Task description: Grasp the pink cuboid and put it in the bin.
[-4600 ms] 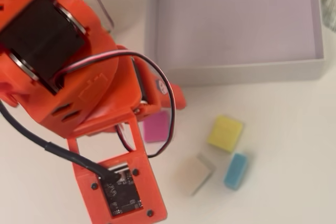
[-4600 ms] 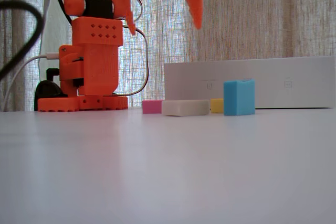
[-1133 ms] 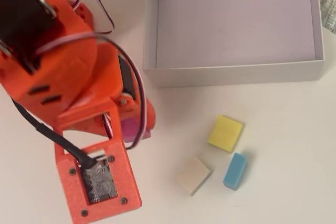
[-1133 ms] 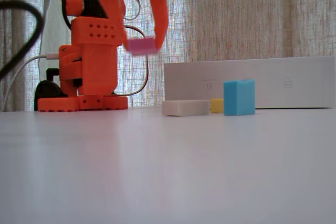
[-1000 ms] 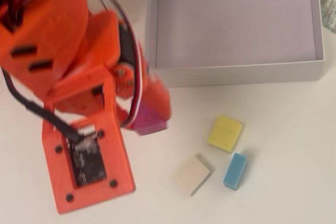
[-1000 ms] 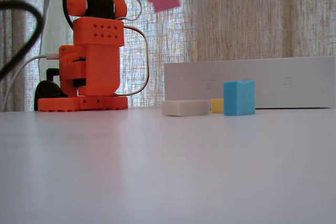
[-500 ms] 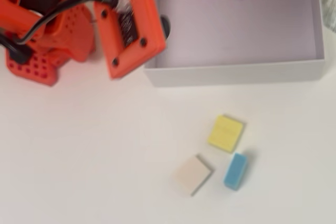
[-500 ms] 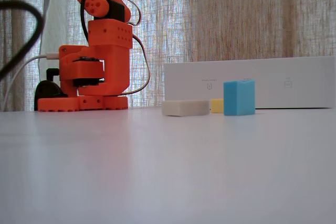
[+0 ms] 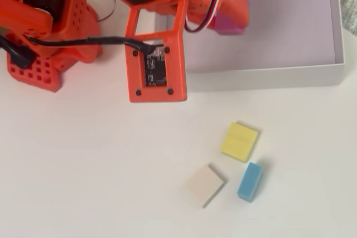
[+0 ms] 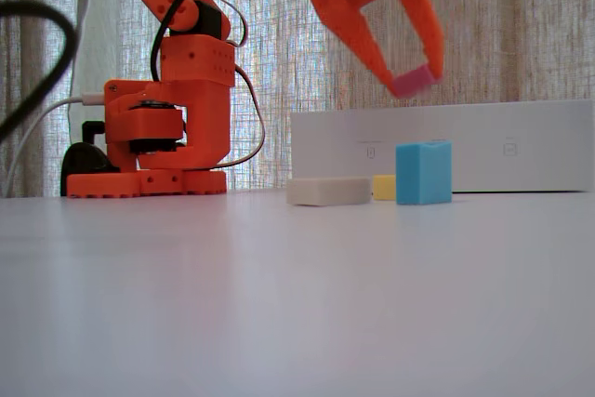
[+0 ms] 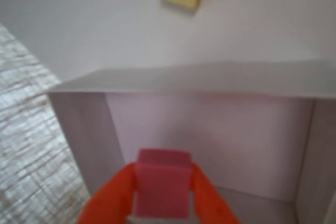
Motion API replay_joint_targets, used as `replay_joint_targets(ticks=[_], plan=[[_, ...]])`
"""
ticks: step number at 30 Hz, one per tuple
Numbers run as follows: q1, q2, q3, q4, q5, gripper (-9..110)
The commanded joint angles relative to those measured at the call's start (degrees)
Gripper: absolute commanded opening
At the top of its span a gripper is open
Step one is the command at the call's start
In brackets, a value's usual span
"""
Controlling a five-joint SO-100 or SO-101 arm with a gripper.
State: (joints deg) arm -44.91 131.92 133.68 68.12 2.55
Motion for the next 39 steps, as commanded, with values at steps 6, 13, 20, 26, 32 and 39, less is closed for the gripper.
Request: replay_joint_targets(ticks=[6, 13, 20, 26, 32, 39], plan=[[-1.58, 4.13, 5.10, -1.23, -3.69, 34], [0.70, 6.68, 4.04, -10.02, -3.87, 35], [14.68, 12.57, 1.41, -27.51, -3.08, 27], [29.79, 22.32, 6.15, -35.95, -2.20, 26], [42.10, 40.08, 20.21, -28.56, -2.64, 25], [47.46, 51.42, 28.04, -6.59, -6.59, 24]])
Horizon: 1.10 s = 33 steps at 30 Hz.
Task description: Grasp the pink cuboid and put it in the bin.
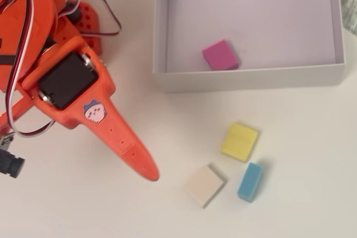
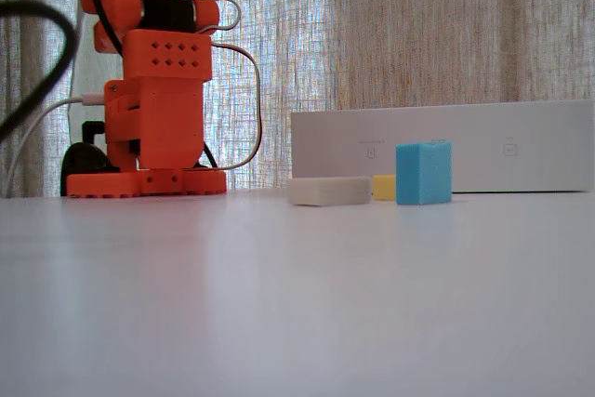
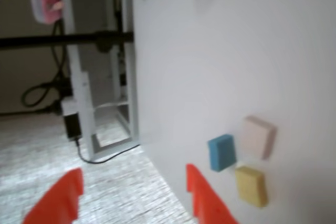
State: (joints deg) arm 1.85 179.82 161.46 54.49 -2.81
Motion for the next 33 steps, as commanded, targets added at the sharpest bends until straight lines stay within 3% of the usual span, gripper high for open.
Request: replay_joint_targets(ticks=[1, 9, 21, 25, 31, 33], plan=[[1.05, 4.92, 1.05, 9.49, -1.76, 24], [2.64, 9.76, 3.34, 21.80, -2.99, 23], [4.13, 9.76, 7.21, 21.88, -5.10, 14], [4.13, 9.76, 7.21, 21.88, -5.10, 6], [4.13, 9.76, 7.21, 21.80, -5.19, 3], [4.13, 9.76, 7.21, 21.80, -5.27, -8]])
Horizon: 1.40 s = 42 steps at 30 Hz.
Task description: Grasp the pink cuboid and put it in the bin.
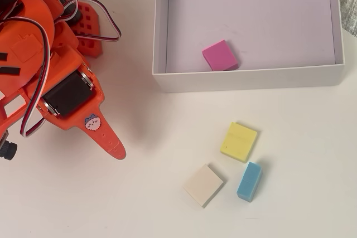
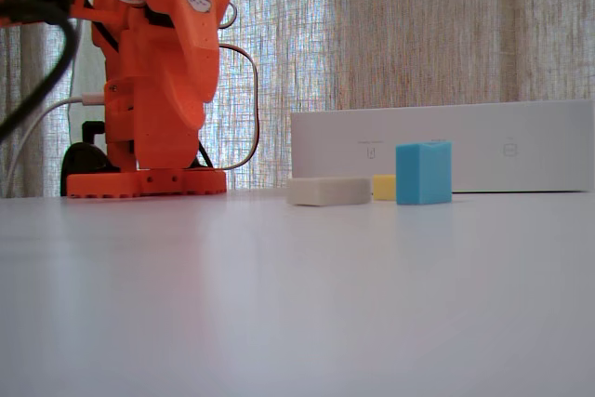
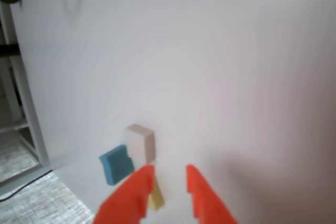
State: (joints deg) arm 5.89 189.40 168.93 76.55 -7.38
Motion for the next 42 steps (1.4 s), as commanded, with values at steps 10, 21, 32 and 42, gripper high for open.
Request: replay_joint_targets(ticks=[10, 21, 32, 42], plan=[[0.97, 0.18, -0.26, -0.26, -0.18, -8], [0.97, 0.18, -0.26, -0.26, -0.18, -8], [0.97, 0.18, -0.26, -0.26, -0.18, -8], [0.97, 0.18, -0.26, -0.26, -0.18, -8]])
